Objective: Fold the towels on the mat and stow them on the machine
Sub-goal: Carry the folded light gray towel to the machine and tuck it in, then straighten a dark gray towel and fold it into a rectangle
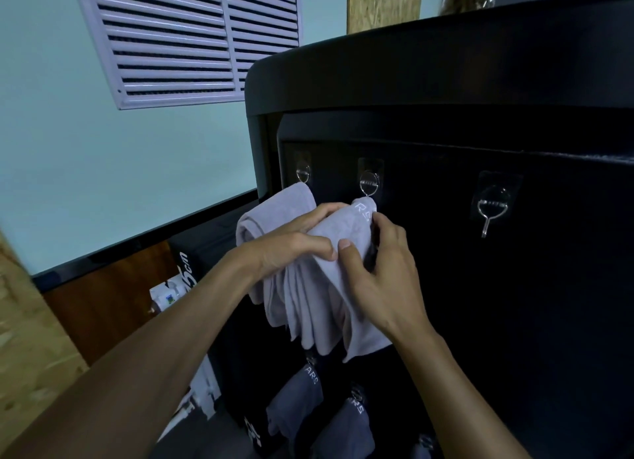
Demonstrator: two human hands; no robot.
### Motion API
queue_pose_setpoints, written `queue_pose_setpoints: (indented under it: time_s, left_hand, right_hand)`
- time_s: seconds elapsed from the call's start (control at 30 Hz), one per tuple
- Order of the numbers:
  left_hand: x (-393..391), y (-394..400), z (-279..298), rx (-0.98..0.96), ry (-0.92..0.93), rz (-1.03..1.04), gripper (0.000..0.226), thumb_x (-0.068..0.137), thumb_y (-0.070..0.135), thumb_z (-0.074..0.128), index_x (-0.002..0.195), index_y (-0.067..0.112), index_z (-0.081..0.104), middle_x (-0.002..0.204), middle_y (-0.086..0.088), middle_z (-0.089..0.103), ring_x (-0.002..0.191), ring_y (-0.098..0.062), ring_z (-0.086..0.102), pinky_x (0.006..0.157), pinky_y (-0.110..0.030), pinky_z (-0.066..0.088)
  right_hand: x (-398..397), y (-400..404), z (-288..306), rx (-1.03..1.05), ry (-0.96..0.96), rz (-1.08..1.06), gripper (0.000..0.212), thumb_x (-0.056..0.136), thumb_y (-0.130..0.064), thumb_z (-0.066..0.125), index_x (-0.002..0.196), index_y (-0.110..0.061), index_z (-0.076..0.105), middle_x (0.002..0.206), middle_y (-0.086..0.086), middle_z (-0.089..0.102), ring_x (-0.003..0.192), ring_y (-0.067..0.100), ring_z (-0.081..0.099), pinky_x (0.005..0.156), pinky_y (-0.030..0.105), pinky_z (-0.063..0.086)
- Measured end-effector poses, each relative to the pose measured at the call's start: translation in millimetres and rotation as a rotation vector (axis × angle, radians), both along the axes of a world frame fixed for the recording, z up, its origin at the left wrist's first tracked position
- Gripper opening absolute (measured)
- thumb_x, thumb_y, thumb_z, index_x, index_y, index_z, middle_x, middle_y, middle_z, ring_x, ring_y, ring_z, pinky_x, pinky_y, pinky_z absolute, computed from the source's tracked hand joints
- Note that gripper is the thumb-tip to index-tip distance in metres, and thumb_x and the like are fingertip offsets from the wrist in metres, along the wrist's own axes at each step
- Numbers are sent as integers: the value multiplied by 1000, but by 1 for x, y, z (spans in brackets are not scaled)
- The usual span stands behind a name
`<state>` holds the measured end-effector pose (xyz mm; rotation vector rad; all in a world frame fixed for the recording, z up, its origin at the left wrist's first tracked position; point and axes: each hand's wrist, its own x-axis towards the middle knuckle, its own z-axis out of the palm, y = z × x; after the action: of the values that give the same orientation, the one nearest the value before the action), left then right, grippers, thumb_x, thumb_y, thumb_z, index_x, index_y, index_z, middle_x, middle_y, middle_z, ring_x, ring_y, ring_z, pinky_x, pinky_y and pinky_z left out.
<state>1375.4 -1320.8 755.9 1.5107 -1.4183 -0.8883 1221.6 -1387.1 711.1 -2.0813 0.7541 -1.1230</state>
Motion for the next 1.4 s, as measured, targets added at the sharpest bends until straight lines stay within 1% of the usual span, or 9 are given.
queue_pose_setpoints:
  time_s: [0.17, 0.33, 0.47, 0.53, 0.63, 0.73, 0.9, 1.13, 1.4]
  left_hand:
    - [-16, 8, 5, -108, -339, 183, 58, 76, 29, 67, 131, 36, 49, 124, 11, 59, 114, -5, 55, 97, -27, 45]
    - [-19, 58, -2, -282, -706, 380, 53, 81, 41, 64, 131, 25, 53, 122, 8, 59, 108, -4, 56, 92, -32, 50]
    - [-5, 117, -16, -205, -863, 468, 46, 75, 52, 51, 112, 28, 63, 100, 10, 63, 93, -6, 60, 80, -36, 52]
    - [-2, 149, -29, -146, -897, 532, 40, 79, 49, 55, 112, 28, 63, 101, 10, 64, 92, -4, 59, 80, -31, 52]
    - [-5, 196, -58, -24, -963, 685, 40, 84, 45, 62, 119, 26, 62, 109, 8, 65, 97, -6, 61, 78, -25, 49]
    - [-24, 236, -90, 88, -983, 828, 40, 85, 45, 62, 120, 26, 62, 111, 7, 66, 100, -12, 62, 78, -30, 50]
    - [-91, 279, -132, 301, -897, 1043, 51, 77, 55, 42, 115, 27, 61, 105, 1, 65, 96, -23, 64, 76, -40, 52]
    - [-222, 287, -191, 595, -714, 1293, 42, 78, 47, 58, 115, 28, 61, 112, 5, 66, 104, -22, 63, 84, -37, 52]
    - [-344, 291, -263, 745, -514, 1357, 39, 87, 46, 58, 122, 30, 56, 119, 7, 63, 108, -21, 61, 86, -38, 51]
  right_hand:
    - [-11, -1, 14, -88, 111, -49, 61, 90, -42, 57, 142, -18, 37, 135, 2, 43, 119, 16, 46, 95, 27, 40]
    - [-13, 30, 36, -443, 139, -124, 46, 89, -34, 59, 130, -15, 51, 127, 6, 50, 114, 22, 45, 90, 38, 44]
    - [9, 69, 41, -632, 251, -40, 39, 87, -34, 56, 119, -11, 59, 113, 9, 59, 105, 29, 52, 80, 42, 43]
    - [20, 89, 35, -716, 304, 25, 38, 84, -36, 51, 111, -11, 62, 101, 9, 62, 94, 30, 55, 73, 41, 42]
    - [31, 116, 17, -805, 381, 156, 35, 84, -40, 49, 104, -14, 63, 98, 7, 62, 92, 30, 56, 73, 41, 41]
    - [34, 135, -8, -887, 389, 322, 35, 85, -38, 54, 108, -13, 63, 99, 7, 60, 92, 30, 55, 75, 41, 41]
    - [25, 149, -59, -904, 427, 604, 43, 85, -42, 48, 114, -13, 62, 105, 8, 60, 99, 31, 54, 81, 45, 42]
    - [-27, 159, -131, -858, 543, 1009, 44, 93, -43, 50, 128, -16, 52, 119, 5, 53, 111, 28, 47, 88, 43, 36]
    - [-100, 184, -190, -823, 695, 1187, 49, 94, -46, 47, 135, -18, 46, 128, 5, 51, 118, 27, 46, 93, 43, 37]
